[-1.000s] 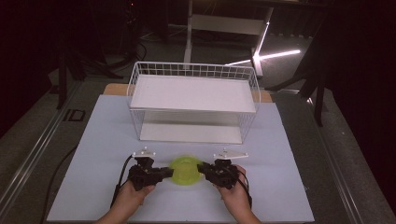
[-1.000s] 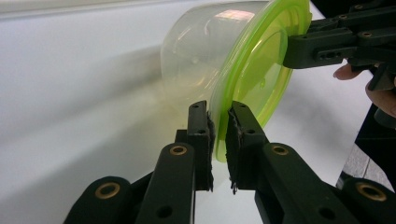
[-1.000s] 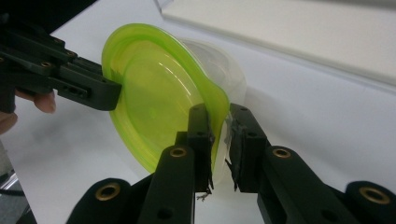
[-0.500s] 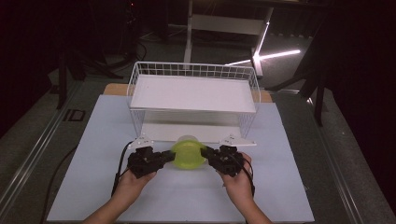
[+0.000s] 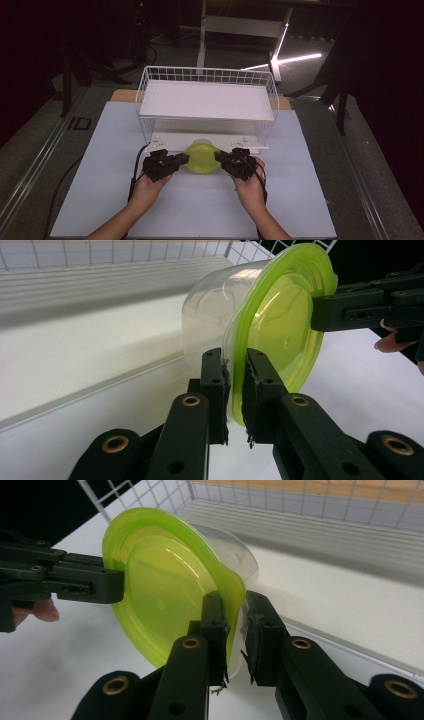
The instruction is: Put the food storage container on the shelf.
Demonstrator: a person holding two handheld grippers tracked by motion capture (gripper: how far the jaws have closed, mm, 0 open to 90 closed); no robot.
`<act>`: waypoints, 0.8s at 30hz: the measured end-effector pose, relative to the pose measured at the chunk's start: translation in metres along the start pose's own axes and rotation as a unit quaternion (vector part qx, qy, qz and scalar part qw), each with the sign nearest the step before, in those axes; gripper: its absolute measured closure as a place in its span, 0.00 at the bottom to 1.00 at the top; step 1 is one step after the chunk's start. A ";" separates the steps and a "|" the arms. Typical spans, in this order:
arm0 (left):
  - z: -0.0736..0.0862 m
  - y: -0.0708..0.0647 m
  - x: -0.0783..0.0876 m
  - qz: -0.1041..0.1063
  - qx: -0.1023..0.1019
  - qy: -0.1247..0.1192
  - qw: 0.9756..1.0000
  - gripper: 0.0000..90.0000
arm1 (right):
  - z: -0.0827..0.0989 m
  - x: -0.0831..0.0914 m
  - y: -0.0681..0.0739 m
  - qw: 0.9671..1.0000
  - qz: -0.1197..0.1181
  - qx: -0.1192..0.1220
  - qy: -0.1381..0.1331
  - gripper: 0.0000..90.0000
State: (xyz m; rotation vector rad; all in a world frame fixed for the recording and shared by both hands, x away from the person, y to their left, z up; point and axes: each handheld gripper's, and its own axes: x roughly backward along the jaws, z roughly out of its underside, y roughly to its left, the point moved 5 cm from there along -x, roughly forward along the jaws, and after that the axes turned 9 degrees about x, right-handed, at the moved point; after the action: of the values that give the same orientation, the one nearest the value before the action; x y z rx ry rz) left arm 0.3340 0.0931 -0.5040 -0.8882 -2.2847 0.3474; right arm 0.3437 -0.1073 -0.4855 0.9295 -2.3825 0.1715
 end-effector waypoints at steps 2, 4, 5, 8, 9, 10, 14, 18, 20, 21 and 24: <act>-0.001 0.003 -0.003 -0.004 0.000 0.003 1.000 0.91 | 0.000 -0.002 -0.001 1.000 0.004 0.000 -0.001 0.89; -0.001 0.006 -0.005 -0.006 -0.002 0.002 1.000 0.91 | 0.001 -0.006 -0.002 1.000 0.008 0.000 -0.001 0.89; -0.001 0.007 -0.007 -0.007 0.000 0.002 1.000 0.91 | 0.001 -0.008 -0.003 1.000 0.008 -0.003 0.000 0.89; -0.002 0.012 -0.011 -0.005 -0.001 0.003 1.000 0.91 | 0.002 -0.013 -0.005 1.000 0.012 -0.007 0.003 0.89; -0.002 0.013 -0.012 -0.002 -0.001 0.001 1.000 0.91 | 0.003 -0.015 -0.006 1.000 0.013 -0.008 0.004 0.89; -0.003 0.015 -0.013 -0.003 -0.003 0.000 1.000 0.91 | 0.003 -0.016 -0.007 1.000 0.014 -0.008 0.003 0.89; -0.003 0.021 -0.019 -0.010 -0.001 0.007 1.000 0.90 | 0.004 -0.022 -0.008 1.000 0.022 -0.007 0.004 0.89; -0.004 0.025 -0.024 -0.014 -0.004 0.009 1.000 0.90 | 0.006 -0.029 -0.011 1.000 0.024 -0.014 0.011 0.88; -0.004 0.027 -0.026 -0.016 -0.005 0.010 1.000 0.90 | 0.007 -0.031 -0.013 0.999 0.027 -0.013 0.013 0.88; -0.004 0.028 -0.027 -0.016 -0.003 0.011 1.000 0.90 | 0.007 -0.033 -0.014 0.999 0.026 -0.012 0.014 0.88; -0.004 0.030 -0.030 -0.018 -0.005 0.011 1.000 0.90 | 0.008 -0.037 -0.015 0.999 0.027 -0.014 0.020 0.88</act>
State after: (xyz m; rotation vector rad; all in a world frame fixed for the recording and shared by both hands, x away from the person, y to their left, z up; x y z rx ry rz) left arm 0.3682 0.0949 -0.5288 -0.8509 -2.2801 0.3097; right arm 0.3721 -0.1000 -0.5134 0.8421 -2.3689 0.1761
